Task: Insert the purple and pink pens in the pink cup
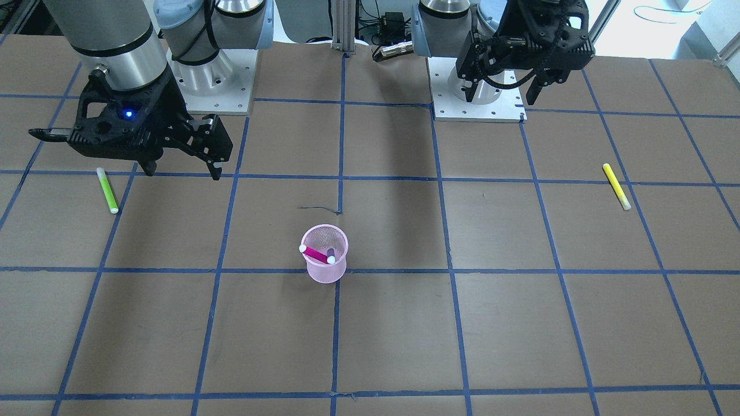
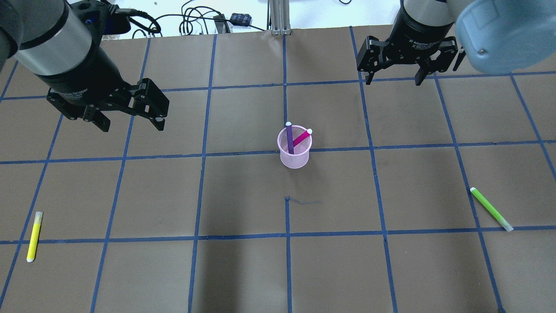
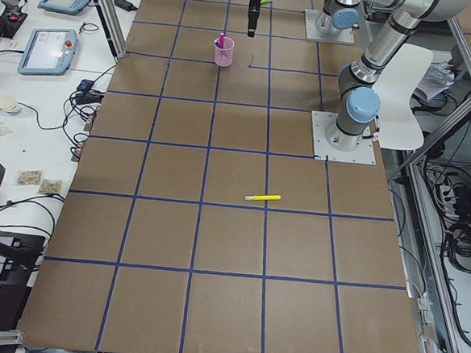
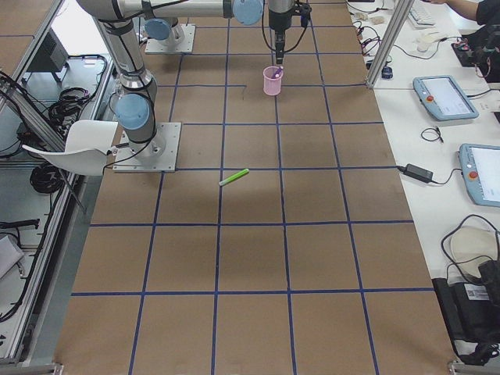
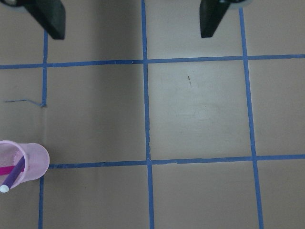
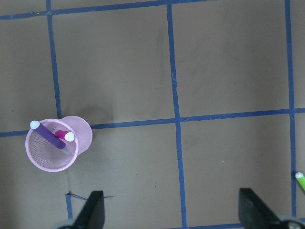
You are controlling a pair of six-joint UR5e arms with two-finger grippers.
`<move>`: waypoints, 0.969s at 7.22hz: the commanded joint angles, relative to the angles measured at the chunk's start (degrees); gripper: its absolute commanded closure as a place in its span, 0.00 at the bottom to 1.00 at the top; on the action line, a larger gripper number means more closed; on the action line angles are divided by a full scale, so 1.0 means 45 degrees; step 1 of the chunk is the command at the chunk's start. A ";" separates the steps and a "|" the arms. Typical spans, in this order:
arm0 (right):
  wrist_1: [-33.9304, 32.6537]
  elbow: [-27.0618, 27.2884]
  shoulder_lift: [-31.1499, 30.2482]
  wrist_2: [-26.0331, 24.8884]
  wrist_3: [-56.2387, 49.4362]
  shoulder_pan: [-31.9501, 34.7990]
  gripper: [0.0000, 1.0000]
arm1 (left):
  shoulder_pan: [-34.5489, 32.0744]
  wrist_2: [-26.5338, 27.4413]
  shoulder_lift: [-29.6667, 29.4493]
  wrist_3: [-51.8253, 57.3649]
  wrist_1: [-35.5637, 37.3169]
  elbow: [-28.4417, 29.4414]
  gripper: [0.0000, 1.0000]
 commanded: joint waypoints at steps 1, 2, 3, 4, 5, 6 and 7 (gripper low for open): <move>0.0002 -0.0020 0.0006 0.0002 -0.0046 0.0018 0.00 | 0.0008 0.0003 0.0014 0.0000 0.0018 -0.0007 0.00; -0.0017 -0.0020 0.0006 0.0021 -0.0046 0.0018 0.00 | 0.0008 0.0003 0.0033 0.0000 0.0018 -0.0007 0.00; 0.0002 -0.0020 -0.0013 0.0002 -0.0066 -0.0002 0.00 | 0.0008 0.0003 -0.0024 -0.0019 0.0037 -0.0007 0.00; 0.0002 -0.0020 -0.0033 0.0002 -0.0066 -0.0002 0.00 | 0.0008 0.0041 0.0033 -0.0019 0.0018 -0.0007 0.00; -0.0017 -0.0020 -0.0014 0.0002 -0.0066 -0.0002 0.00 | 0.0008 0.0061 0.0014 -0.0019 0.0134 -0.0007 0.00; 0.0002 -0.0020 -0.0033 0.0002 -0.0066 -0.0002 0.00 | 0.0008 0.0061 -0.0102 -0.0116 0.0251 -0.0007 0.00; 0.0002 -0.0020 -0.0033 0.0002 -0.0066 -0.0002 0.00 | 0.0008 0.0061 -0.0103 -0.0156 0.0446 -0.0007 0.00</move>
